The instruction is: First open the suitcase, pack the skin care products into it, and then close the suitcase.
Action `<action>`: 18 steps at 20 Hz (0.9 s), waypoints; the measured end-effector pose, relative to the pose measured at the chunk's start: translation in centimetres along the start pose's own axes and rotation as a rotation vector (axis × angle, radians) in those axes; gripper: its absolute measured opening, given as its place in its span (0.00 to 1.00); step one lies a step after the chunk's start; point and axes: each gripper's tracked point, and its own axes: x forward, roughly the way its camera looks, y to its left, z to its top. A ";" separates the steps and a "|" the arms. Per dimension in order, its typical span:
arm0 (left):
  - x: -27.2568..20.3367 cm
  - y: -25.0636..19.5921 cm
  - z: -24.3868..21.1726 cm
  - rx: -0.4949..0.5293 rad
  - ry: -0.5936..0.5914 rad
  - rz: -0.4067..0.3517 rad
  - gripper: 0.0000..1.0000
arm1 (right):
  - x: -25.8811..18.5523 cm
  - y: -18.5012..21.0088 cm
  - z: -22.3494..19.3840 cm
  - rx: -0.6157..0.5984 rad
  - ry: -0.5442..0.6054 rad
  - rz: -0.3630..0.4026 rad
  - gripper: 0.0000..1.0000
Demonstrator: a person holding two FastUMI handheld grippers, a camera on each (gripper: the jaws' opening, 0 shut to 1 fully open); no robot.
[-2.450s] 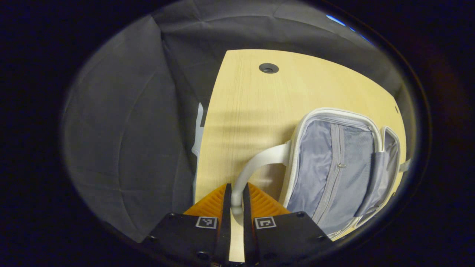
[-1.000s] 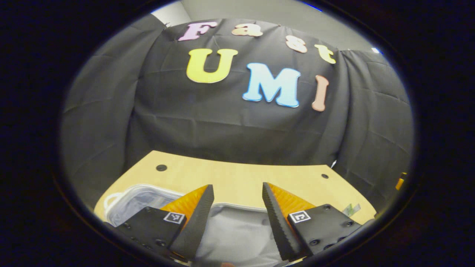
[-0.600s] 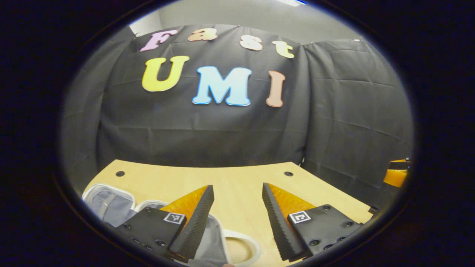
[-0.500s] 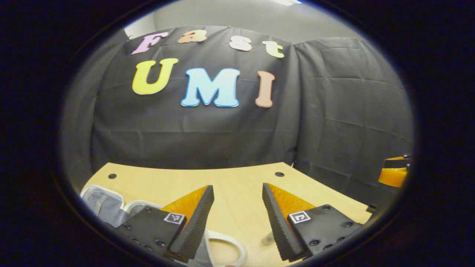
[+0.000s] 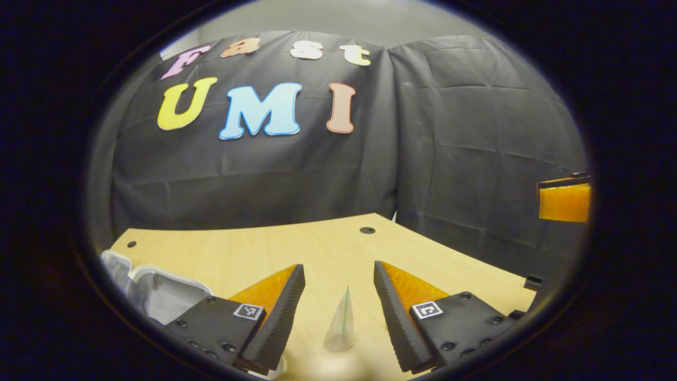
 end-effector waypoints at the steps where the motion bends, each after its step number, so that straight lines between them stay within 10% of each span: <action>1: 0.5 -0.1 -1.5 -0.011 0.020 0.004 0.87 | 0.1 0.0 -0.3 -0.004 0.007 0.006 0.94; 7: 3.4 0.1 -8.2 -0.055 0.153 0.063 0.86 | 0.3 -0.4 -1.0 -0.016 0.026 0.033 0.95; 10: 4.1 1.0 -8.7 -0.023 0.193 0.101 0.48 | 0.9 0.0 -1.3 -0.003 0.033 0.046 0.94; 18: -0.5 0.5 -5.1 -0.189 0.340 0.044 0.40 | 6.0 5.9 -3.3 -0.011 0.060 0.178 0.94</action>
